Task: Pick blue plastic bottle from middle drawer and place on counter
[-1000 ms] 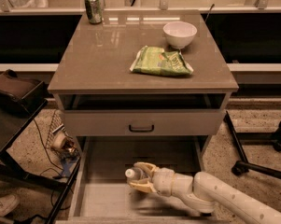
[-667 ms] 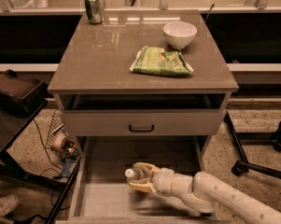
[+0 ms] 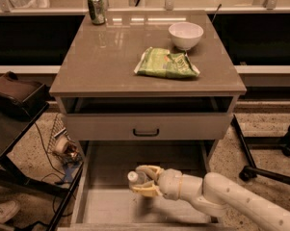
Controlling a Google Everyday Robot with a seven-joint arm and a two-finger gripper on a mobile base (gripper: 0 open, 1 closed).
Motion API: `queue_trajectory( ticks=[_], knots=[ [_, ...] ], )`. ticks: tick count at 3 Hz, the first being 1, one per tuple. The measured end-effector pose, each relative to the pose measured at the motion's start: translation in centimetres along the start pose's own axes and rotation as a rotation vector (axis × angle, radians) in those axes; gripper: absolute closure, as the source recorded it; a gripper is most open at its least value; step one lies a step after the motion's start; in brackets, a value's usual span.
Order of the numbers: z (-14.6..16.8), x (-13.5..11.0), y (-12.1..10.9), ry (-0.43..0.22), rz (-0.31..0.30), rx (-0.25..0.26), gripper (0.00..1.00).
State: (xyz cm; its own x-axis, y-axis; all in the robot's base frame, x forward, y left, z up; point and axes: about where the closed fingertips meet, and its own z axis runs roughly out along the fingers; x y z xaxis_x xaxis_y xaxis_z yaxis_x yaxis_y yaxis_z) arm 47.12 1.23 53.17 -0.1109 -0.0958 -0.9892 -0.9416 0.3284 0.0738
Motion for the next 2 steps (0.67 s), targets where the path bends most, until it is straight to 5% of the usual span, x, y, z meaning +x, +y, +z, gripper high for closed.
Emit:
queue_trajectory(
  ticks=[1,2],
  knots=[
    [-2.0,-10.6,2.8,-0.054,0.089,-0.031,1.00],
    [-3.8,-21.0,2.1,-0.093,0.141,-0.016,1.00]
  ],
)
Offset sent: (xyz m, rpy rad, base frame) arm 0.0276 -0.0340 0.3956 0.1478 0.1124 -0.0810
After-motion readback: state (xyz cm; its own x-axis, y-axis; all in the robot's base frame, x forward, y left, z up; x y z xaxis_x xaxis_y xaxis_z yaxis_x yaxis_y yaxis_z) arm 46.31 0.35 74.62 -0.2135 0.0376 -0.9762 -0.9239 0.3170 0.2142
